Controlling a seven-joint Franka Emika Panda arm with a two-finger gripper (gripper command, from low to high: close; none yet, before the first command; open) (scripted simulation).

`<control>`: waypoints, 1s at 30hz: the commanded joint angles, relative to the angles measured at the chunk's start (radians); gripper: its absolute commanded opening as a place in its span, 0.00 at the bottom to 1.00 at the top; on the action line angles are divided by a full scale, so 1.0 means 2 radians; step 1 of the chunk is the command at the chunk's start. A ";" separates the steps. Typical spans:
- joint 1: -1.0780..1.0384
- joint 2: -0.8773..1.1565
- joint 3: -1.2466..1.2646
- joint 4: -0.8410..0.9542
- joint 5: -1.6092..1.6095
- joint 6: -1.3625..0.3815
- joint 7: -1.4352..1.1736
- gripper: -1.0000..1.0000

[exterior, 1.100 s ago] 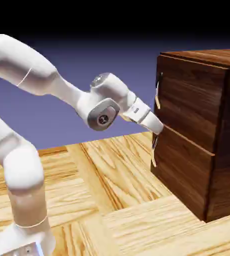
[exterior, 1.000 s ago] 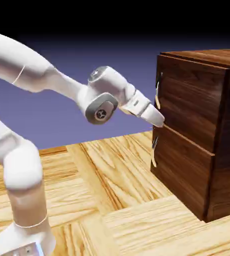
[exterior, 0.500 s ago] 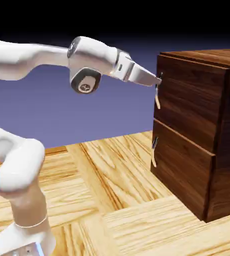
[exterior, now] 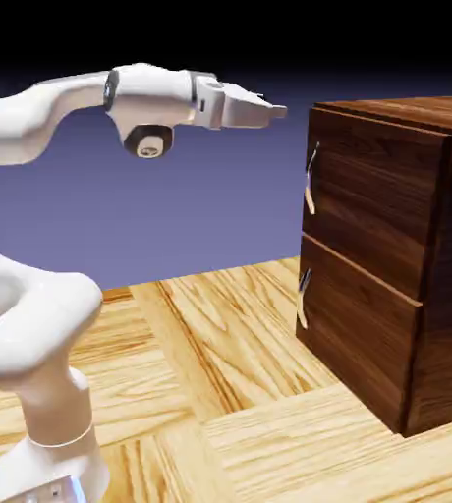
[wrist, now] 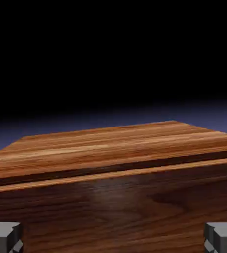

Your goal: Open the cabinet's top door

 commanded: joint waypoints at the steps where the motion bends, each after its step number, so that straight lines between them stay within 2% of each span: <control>1: -0.010 -0.008 0.012 0.005 0.022 -0.001 -0.010 0.50; 23: -0.232 -0.172 0.270 0.119 0.500 -0.023 -0.224 0.50; 25: -0.235 -0.175 0.273 0.121 0.507 -0.023 -0.227 0.50; 30: -0.313 -0.176 0.284 0.189 0.515 -0.033 -0.220 0.50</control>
